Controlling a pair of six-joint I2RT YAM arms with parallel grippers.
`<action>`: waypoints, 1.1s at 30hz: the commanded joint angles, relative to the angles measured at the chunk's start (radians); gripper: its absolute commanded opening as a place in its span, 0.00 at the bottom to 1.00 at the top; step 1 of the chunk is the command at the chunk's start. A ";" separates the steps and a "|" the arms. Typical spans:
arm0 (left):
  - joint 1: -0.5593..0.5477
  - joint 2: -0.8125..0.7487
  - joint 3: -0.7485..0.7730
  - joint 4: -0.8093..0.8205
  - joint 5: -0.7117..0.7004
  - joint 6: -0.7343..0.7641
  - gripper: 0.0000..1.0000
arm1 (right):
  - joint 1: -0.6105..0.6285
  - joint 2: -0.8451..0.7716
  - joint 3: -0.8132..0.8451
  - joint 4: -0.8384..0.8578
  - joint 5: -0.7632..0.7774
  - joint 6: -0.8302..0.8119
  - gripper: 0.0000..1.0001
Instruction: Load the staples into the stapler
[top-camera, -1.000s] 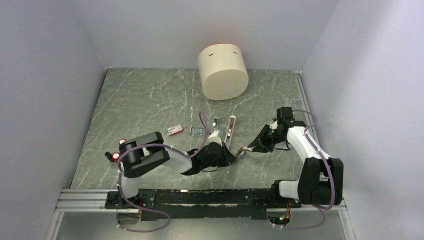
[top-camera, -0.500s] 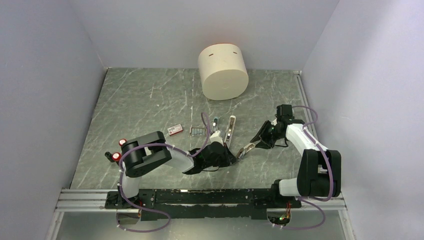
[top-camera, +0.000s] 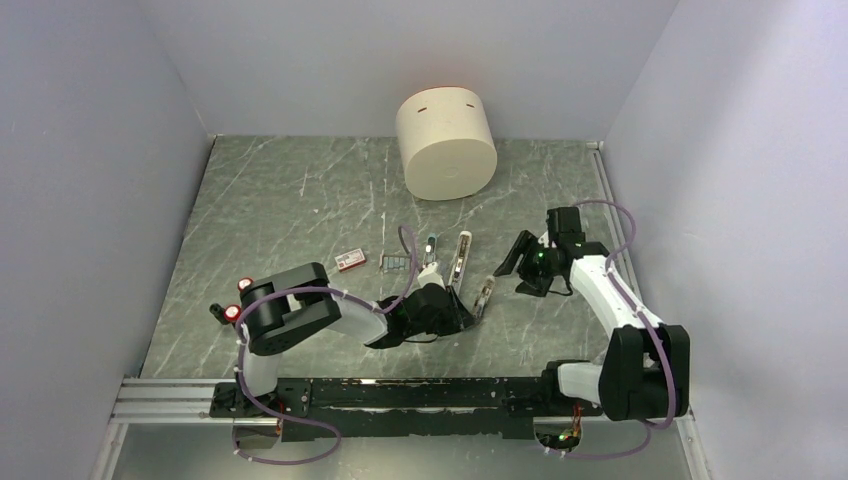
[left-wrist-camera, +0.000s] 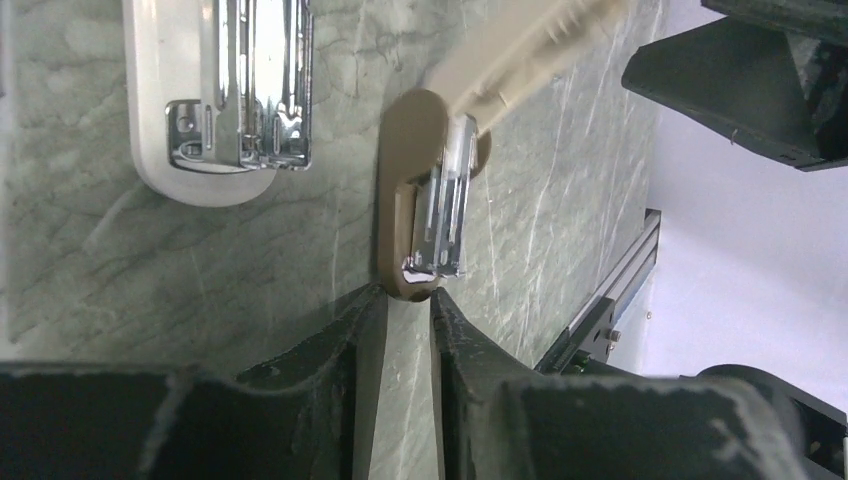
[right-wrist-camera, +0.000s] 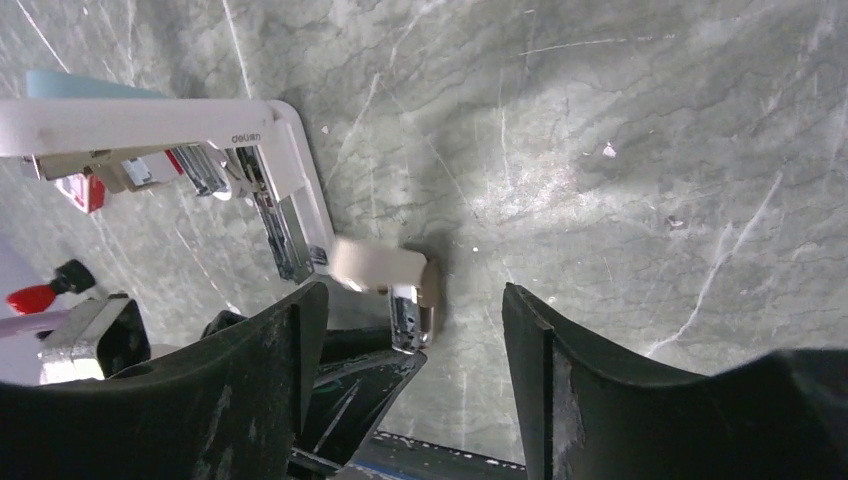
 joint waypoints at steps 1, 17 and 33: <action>-0.008 -0.017 -0.007 -0.162 -0.026 -0.017 0.31 | 0.059 -0.033 0.009 -0.003 0.097 -0.007 0.69; -0.008 -0.105 -0.019 -0.197 -0.044 0.042 0.35 | 0.335 -0.035 0.031 -0.049 0.364 0.035 0.70; 0.008 -0.459 0.166 -0.727 -0.400 0.365 0.42 | 0.430 -0.102 0.101 -0.113 0.488 0.046 0.60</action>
